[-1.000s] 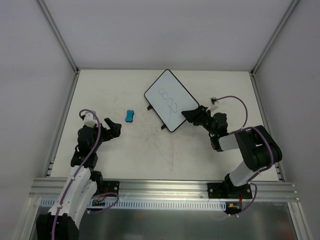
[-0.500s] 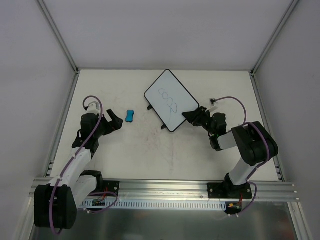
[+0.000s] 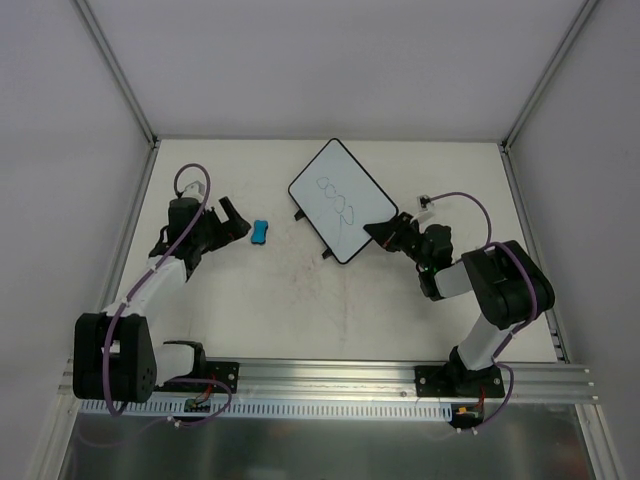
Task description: Erase the whiteboard
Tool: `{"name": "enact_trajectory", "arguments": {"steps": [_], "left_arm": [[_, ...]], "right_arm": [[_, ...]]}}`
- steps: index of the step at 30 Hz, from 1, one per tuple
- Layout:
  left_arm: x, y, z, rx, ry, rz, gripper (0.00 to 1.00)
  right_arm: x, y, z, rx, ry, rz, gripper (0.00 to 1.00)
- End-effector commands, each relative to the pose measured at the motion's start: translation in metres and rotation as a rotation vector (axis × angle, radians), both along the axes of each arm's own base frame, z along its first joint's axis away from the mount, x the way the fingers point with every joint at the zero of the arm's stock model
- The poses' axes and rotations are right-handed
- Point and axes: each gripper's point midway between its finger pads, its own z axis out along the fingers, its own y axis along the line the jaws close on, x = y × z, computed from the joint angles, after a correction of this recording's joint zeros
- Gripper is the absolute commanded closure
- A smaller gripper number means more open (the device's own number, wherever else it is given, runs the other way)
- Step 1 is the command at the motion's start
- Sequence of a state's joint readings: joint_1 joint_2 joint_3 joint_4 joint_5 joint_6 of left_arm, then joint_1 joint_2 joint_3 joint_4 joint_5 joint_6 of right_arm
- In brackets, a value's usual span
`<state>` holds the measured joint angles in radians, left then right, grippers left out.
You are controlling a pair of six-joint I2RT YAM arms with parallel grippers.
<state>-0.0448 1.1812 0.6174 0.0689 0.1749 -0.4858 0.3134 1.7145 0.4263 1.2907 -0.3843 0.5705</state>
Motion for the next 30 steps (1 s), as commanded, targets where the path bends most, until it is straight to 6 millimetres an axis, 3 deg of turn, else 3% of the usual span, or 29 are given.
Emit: {"name": "enact_trajectory", "arguments": {"steps": [1, 5, 9, 12, 13, 17, 20, 25, 30], "left_arm": [[0.012, -0.007, 0.007, 0.005, 0.013, -0.046, 0.01], [0.021, -0.011, 0.002, 0.052, 0.068, -0.1, 0.06], [0.027, -0.018, -0.021, 0.133, 0.17, -0.15, 0.13], [0.034, -0.024, -0.027, 0.232, 0.174, -0.21, 0.13], [0.032, -0.036, -0.028, 0.269, 0.169, -0.252, 0.13], [0.045, -0.042, -0.027, 0.419, 0.166, -0.289, 0.11], [0.05, -0.042, -0.032, 0.441, 0.191, -0.306, 0.13], [0.054, -0.039, -0.046, 0.483, 0.245, -0.329, 0.29], [0.057, -0.039, -0.056, 0.501, 0.283, -0.355, 0.31]], "right_arm": [[0.013, 0.003, 0.031, 0.038, -0.126, 0.005, 0.98], [0.015, 0.007, 0.031, 0.051, -0.122, 0.031, 1.0], [0.015, 0.006, 0.029, 0.052, -0.115, 0.027, 1.0], [0.015, 0.006, 0.029, 0.056, -0.114, 0.03, 1.0], [0.015, 0.006, 0.029, 0.056, -0.111, 0.03, 1.0], [0.016, 0.006, 0.028, 0.062, -0.106, 0.034, 1.0], [0.015, 0.006, 0.028, 0.066, -0.104, 0.036, 1.0], [0.015, 0.007, 0.028, 0.07, -0.103, 0.046, 1.0], [0.016, 0.01, 0.026, 0.08, -0.097, 0.055, 1.0]]}}
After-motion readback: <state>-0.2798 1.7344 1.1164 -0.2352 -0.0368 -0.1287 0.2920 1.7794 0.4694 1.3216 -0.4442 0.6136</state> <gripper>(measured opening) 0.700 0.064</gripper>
